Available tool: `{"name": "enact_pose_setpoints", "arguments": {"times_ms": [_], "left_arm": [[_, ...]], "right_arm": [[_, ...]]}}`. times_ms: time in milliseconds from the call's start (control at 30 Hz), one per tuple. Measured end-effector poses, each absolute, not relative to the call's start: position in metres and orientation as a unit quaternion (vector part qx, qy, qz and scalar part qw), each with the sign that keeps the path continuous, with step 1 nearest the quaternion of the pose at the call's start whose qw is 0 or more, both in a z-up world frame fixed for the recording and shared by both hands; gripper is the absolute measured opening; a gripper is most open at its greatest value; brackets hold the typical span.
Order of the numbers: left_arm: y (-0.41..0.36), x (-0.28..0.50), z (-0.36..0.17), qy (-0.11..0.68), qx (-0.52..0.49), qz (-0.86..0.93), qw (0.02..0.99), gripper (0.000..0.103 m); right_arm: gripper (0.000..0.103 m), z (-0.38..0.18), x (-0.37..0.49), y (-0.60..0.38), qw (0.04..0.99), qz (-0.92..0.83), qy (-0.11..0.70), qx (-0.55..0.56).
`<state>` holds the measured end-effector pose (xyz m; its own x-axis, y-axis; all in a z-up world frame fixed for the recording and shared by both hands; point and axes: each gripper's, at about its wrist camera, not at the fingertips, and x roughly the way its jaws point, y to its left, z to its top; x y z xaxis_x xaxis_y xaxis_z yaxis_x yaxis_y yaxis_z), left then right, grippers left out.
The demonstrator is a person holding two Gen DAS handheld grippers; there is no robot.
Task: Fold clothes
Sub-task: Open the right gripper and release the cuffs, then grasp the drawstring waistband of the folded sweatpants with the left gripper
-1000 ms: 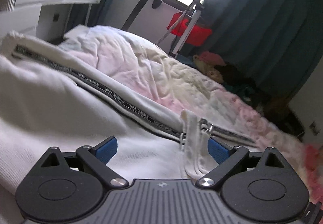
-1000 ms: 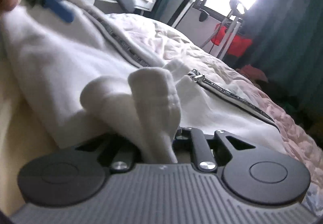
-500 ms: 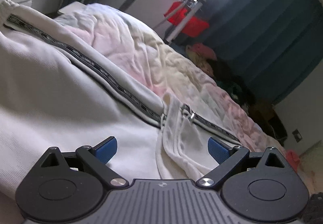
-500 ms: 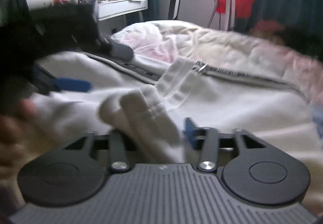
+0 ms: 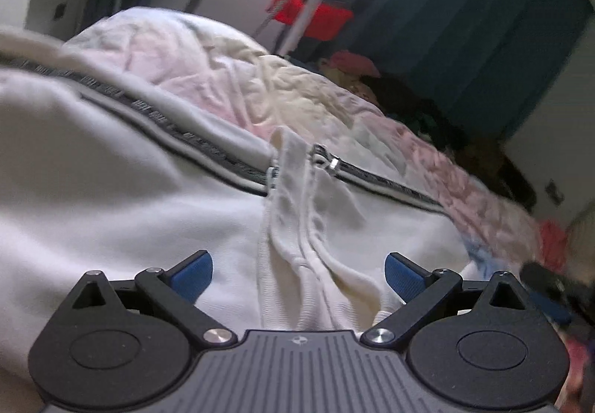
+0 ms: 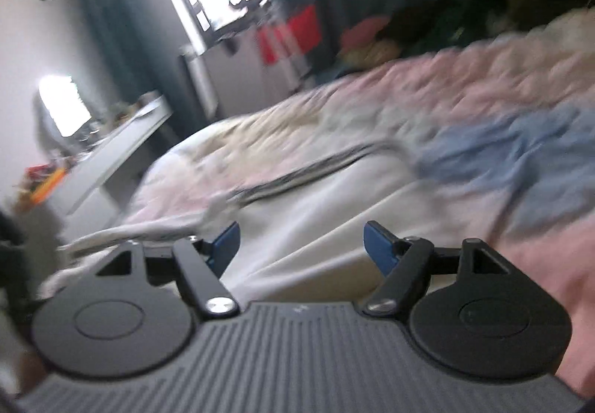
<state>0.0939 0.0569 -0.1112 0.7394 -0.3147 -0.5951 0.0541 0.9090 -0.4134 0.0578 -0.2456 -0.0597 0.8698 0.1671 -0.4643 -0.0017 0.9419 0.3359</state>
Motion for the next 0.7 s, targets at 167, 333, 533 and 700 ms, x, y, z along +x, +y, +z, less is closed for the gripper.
{"name": "enact_pose_setpoints", "arguments": {"times_ms": [167, 333, 533, 700], "left_arm": [[0.042, 0.106, -0.116, 0.356, -0.133, -0.1, 0.919, 0.095], [0.035, 0.111, -0.12, 0.358, -0.115, -0.1, 0.921, 0.061], [0.029, 0.114, -0.123, 0.357, -0.104, -0.104, 0.922, 0.039], [0.035, 0.108, -0.114, 0.342, -0.126, -0.103, 0.925, 0.019]], "right_arm": [[0.075, -0.08, 0.085, -0.254, 0.96, -0.005, 0.248, 0.131], [0.075, -0.1, 0.104, -0.256, 0.954, 0.004, 0.266, 0.137], [0.075, -0.11, 0.117, -0.245, 0.952, 0.016, 0.284, 0.117], [0.075, -0.11, 0.115, -0.241, 0.954, 0.008, 0.277, 0.118]]}}
